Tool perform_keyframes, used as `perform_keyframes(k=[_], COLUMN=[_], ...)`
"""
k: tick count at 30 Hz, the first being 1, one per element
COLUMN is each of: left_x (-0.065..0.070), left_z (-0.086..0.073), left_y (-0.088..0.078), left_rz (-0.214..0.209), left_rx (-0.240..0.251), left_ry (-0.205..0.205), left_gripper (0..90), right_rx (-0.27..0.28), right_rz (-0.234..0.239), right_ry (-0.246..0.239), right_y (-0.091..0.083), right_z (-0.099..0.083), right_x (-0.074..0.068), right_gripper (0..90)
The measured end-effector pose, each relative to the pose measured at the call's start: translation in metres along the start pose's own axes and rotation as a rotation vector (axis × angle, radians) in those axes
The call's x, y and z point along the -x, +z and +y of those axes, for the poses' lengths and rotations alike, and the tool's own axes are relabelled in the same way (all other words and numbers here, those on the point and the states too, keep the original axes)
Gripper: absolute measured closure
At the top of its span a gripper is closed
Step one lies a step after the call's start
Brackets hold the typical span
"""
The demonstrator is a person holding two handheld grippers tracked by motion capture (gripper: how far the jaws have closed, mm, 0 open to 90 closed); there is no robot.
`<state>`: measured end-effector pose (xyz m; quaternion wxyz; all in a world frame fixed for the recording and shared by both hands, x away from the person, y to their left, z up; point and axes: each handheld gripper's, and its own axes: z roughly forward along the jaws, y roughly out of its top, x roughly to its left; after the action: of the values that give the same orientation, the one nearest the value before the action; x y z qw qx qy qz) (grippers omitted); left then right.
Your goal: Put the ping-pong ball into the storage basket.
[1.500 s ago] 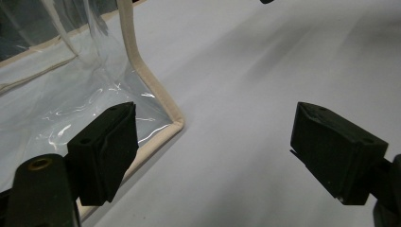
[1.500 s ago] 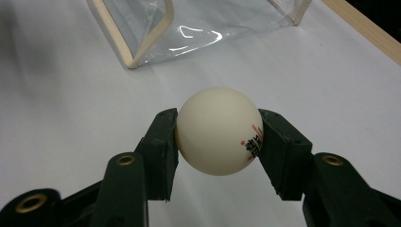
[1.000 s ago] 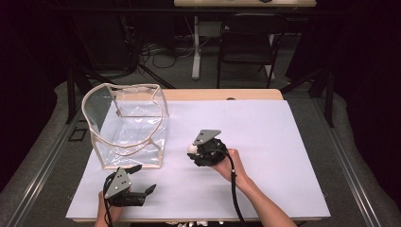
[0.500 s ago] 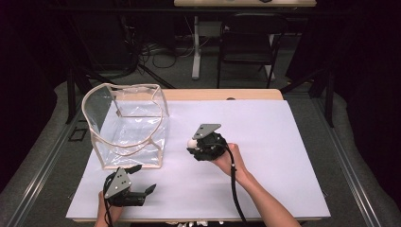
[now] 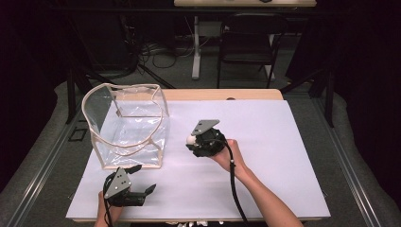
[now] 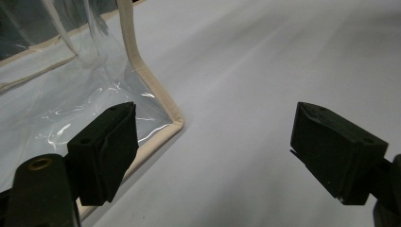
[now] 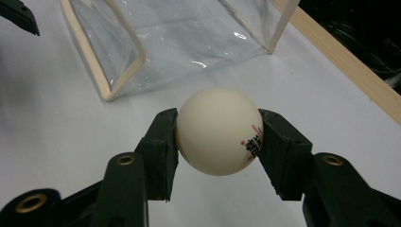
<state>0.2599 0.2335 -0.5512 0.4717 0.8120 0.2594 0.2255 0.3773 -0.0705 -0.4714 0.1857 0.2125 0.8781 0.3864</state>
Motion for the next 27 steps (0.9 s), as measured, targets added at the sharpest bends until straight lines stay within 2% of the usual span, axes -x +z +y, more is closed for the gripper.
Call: perform_keyframes(k=[18, 27], left_x=[0.0, 0.0], left_z=[0.0, 0.0], left_y=[0.0, 0.0], left_rz=[-0.002, -0.003], left_rx=[-0.001, -0.005], left_ry=[-0.003, -0.003], left_gripper=[16.0, 16.0], right_rx=[0.006, 0.01], right_rz=[-0.016, -0.008], right_ry=[-0.003, -0.003], right_y=[-0.002, -0.004], right_z=[0.012, 0.018], right_x=[0.01, 0.012], right_gripper=[50.7, 50.6])
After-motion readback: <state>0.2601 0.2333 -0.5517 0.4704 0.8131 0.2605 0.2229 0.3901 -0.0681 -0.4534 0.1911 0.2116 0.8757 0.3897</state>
